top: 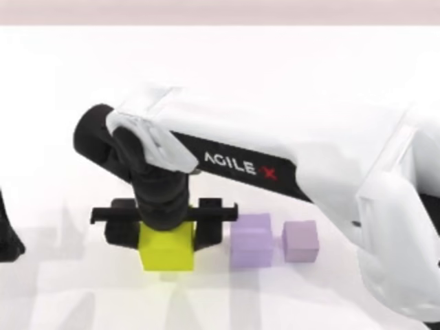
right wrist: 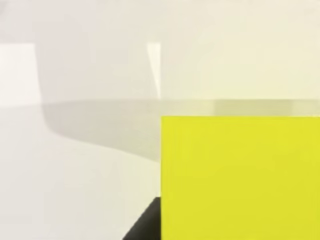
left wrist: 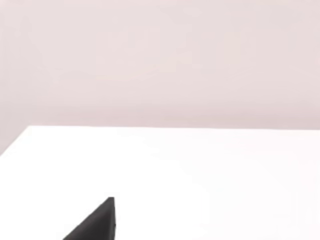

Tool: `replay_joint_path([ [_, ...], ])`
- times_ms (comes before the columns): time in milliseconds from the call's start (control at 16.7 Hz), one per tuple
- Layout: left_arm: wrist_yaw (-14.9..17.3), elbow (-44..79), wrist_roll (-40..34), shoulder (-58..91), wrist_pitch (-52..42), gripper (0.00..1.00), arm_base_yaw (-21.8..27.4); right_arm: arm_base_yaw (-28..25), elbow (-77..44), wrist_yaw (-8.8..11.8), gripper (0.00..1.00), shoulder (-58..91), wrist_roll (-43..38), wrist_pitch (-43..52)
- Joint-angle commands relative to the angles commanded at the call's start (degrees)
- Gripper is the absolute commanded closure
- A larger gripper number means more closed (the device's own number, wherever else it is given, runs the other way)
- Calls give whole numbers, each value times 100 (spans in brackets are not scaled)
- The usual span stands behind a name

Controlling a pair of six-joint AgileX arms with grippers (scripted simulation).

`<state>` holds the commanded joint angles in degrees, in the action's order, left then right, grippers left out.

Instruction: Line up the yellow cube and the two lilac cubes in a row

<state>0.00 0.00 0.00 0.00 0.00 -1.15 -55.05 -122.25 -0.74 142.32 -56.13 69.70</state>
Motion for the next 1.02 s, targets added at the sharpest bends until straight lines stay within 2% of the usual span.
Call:
replay_joint_path([
  [240,0,0,0,0,0,0,0,0,0,0,2,0,0,0],
  [300,0,0,0,0,0,0,0,0,0,0,0,0,0,0],
  [840,0,0,0,0,0,0,0,11,-20,0,0,4,3,19],
  [1020,0,0,0,0,0,0,0,-15,-437,-2,0,41,-4,414],
])
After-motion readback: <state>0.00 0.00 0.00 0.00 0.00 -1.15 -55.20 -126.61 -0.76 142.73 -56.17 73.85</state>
